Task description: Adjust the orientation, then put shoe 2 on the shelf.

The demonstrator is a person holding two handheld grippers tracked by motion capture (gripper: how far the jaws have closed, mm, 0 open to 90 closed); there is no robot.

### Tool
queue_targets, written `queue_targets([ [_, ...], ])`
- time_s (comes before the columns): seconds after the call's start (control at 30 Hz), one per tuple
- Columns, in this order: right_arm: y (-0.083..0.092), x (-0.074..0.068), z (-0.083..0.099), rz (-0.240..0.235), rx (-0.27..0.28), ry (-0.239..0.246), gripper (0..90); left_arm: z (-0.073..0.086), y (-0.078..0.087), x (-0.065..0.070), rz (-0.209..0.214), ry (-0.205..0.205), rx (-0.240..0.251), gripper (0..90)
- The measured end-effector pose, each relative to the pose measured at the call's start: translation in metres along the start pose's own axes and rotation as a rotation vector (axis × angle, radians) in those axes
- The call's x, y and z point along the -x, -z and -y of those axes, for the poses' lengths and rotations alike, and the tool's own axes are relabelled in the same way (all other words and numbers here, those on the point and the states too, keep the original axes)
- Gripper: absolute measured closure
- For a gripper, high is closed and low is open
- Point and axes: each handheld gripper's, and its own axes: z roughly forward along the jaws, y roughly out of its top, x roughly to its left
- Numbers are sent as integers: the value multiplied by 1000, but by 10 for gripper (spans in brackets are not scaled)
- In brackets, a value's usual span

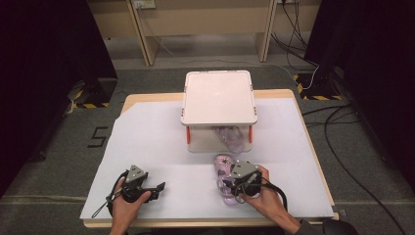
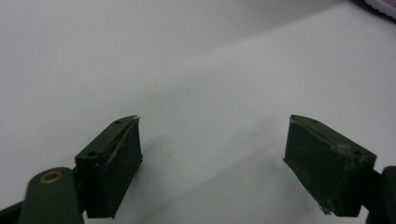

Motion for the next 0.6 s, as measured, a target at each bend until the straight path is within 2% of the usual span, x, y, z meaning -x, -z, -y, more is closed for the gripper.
queue_targets([
  [0.1, -5, -2, -3, -3, 6, 3, 472, 0, 0, 0, 1, 1, 0, 181],
  [0.13, -4, -2, -6, 46, 4, 74, 608, 0, 1, 0, 1, -3, 2, 181],
  [0.23, -3, -1, -6, 51, -1, 86, 657, 0, 2, 0, 0, 0, 4, 180],
  [0.27, -1, -1, -4, 60, 6, 101, 729, 1, 2, 0, 2, 0, 3, 181],
  [0.3, -1, -1, -4, 60, 6, 101, 729, 1, 2, 0, 2, 0, 3, 181],
  [0.33, 2, 1, -5, 75, 21, 116, 778, 0, 2, 1, 8, 3, 7, 181],
  [0.5, 11, 6, -2, 77, 43, 110, 820, -1, 1, 4, 31, 16, 15, 181],
  [0.53, 17, 8, 0, 70, 58, 97, 823, -3, -1, 6, 60, 39, 31, 181],
  [0.6, 21, 9, 1, 72, 63, 96, 823, -5, -1, 8, 70, 42, 42, 181],
])
